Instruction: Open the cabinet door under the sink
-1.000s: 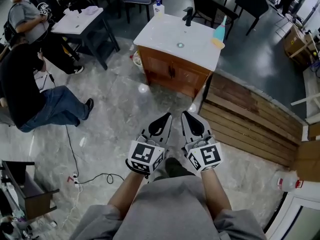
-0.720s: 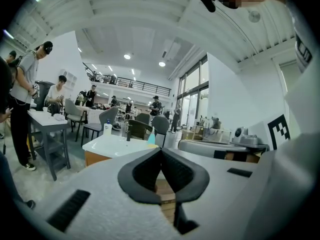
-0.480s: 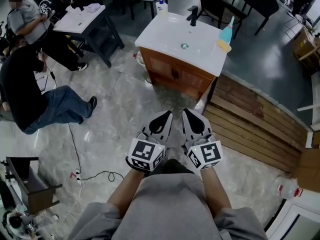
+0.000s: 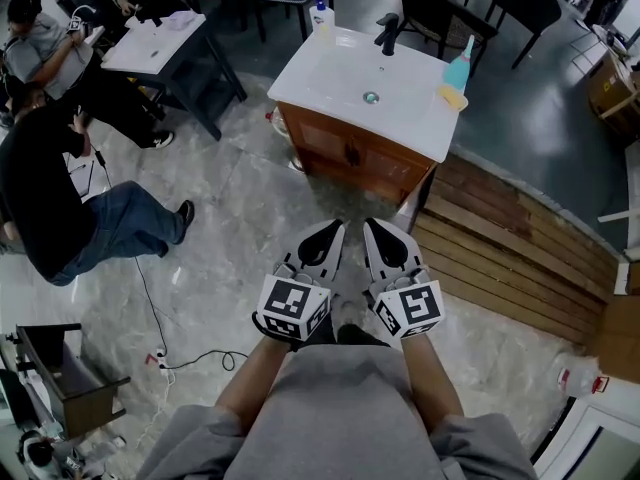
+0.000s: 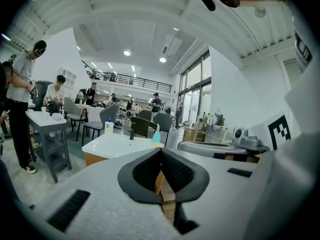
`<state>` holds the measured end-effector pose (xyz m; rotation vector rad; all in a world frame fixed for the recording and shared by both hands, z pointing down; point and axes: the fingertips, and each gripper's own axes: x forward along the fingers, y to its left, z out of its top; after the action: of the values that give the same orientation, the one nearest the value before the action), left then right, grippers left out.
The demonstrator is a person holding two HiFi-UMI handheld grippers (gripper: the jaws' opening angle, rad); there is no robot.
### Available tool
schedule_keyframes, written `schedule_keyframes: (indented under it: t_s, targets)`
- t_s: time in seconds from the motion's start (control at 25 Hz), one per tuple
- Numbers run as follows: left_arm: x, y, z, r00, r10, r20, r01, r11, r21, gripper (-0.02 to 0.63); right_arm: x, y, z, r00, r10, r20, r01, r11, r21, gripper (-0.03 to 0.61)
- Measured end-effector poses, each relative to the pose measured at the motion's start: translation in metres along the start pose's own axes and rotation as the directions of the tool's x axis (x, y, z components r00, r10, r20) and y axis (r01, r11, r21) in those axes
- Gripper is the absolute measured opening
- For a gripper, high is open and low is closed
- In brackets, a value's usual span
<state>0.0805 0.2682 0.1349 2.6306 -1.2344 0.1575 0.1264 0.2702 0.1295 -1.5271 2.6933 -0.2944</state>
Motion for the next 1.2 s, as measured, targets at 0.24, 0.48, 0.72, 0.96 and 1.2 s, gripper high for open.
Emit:
schedule_keyframes:
  t_s: [0.24, 0.48, 0.72, 0.96, 1.2]
  targets:
    - [0.034, 0.035, 0.001, 0.999, -0.036, -0.028, 0.036, 0.999, -0.006, 0.008, 0.042, -0.02, -0.003, 0.999, -0.041, -0.011, 0.041, 0.999, 0.01, 0.009]
    - [0.069, 0.08, 0.002, 0.995, -0.08, -0.051, 0.079, 0.997, -0.014, 0.008, 0.093, -0.038, -0.01, 0.995, -0.091, -0.031, 0.092, 0.995, 0.025, 0.009]
    - [0.097, 0.121, -0.006, 0.989, -0.115, -0.089, 0.111, 0.993, -0.043, 0.008, 0.134, -0.054, -0.021, 0.987, -0.147, -0.062, 0.15, 0.988, 0.043, 0.009]
    - [0.115, 0.148, -0.017, 0.98, -0.159, -0.116, 0.149, 0.985, -0.088, 0.008, 0.161, -0.063, -0.032, 0.975, -0.195, -0.101, 0.201, 0.978, 0.047, 0.009]
    - [0.134, 0.169, -0.038, 0.973, -0.184, -0.138, 0.166, 0.978, -0.13, 0.008, 0.181, -0.074, -0.053, 0.964, -0.228, -0.138, 0.236, 0.97, 0.049, 0.009]
